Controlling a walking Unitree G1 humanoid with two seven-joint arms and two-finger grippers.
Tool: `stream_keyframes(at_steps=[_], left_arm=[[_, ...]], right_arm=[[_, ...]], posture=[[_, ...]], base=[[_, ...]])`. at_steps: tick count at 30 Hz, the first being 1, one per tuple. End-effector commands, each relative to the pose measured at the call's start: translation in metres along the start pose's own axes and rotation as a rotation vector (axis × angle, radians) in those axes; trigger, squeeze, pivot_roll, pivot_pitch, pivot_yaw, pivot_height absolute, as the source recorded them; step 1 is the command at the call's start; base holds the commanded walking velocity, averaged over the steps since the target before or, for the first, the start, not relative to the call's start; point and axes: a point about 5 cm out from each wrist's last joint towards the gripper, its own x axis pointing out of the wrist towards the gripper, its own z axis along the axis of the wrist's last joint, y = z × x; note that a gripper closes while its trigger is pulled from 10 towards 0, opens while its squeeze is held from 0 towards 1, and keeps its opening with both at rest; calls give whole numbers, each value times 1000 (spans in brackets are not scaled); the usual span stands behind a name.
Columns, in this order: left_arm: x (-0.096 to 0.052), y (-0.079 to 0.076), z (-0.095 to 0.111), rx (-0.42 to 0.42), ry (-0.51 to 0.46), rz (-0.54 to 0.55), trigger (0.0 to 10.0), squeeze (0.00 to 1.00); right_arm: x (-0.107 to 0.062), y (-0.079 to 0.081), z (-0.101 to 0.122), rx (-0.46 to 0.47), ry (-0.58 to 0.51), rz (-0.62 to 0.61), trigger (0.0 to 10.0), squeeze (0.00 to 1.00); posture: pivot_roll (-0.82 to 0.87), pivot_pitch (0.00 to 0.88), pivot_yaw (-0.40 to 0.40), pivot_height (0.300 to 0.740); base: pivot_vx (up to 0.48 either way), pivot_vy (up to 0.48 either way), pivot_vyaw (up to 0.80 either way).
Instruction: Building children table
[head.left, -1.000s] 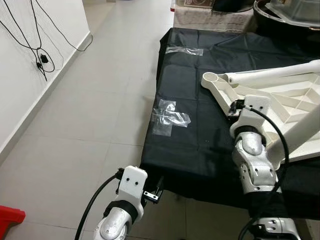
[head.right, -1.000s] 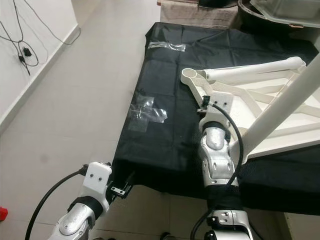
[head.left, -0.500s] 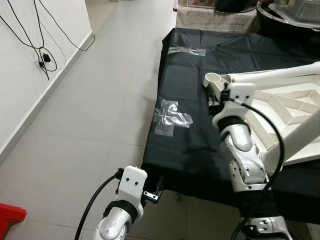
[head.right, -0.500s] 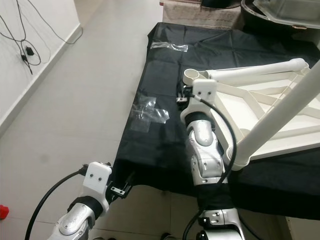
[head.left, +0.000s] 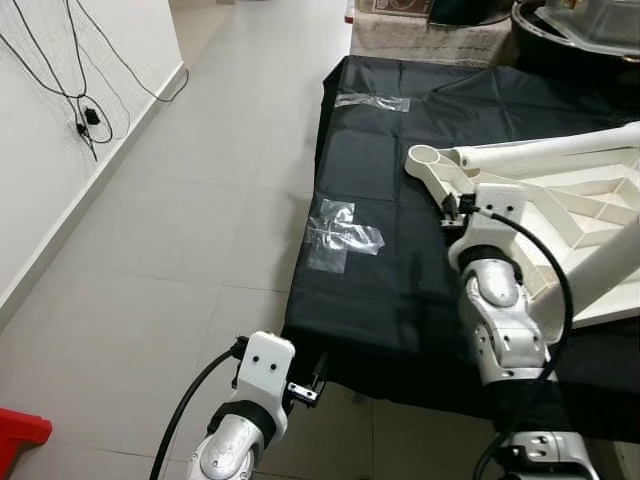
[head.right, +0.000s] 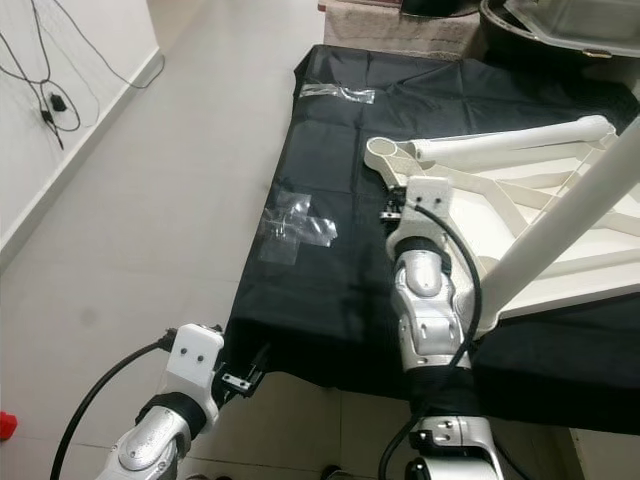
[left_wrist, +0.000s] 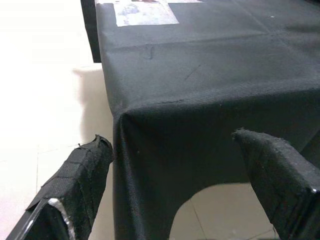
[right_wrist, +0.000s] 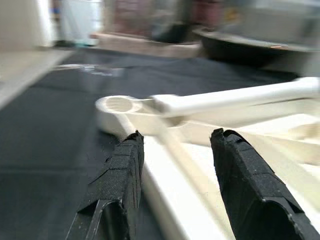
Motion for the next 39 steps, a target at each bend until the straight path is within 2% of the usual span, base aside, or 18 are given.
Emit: stream_keyframes(at_steps=[1, 7, 12, 17, 39], left_arm=[[-2, -1, -7, -3, 30, 3, 10000, 0], [0, -2, -6, -2, 27, 3, 10000, 0], [-1, -2, -7, -3, 26, 2, 10000, 0], [-1, 0, -8, 0, 29, 1, 10000, 0], [-1, 1, -8, 3, 28, 1, 10000, 0]], right_arm=[[-1, -5, -5, -18, 20, -36, 10000, 0], [-5, -1, -10, -5, 45, -13, 10000, 0], [-14, 17, -13, 32, 47, 69, 10000, 0], [-20, 23, -16, 40, 49, 92, 10000, 0], [-16, 22, -14, 34, 39, 97, 10000, 0]], posture=[[64, 193, -59, 740], [42, 193, -70, 740], [9, 190, -51, 740], [-5, 185, -50, 740], [-17, 185, -39, 740]], base=[[0, 0, 0], [0, 0, 0], [0, 0, 0], [0, 0, 0], [0, 0, 0]])
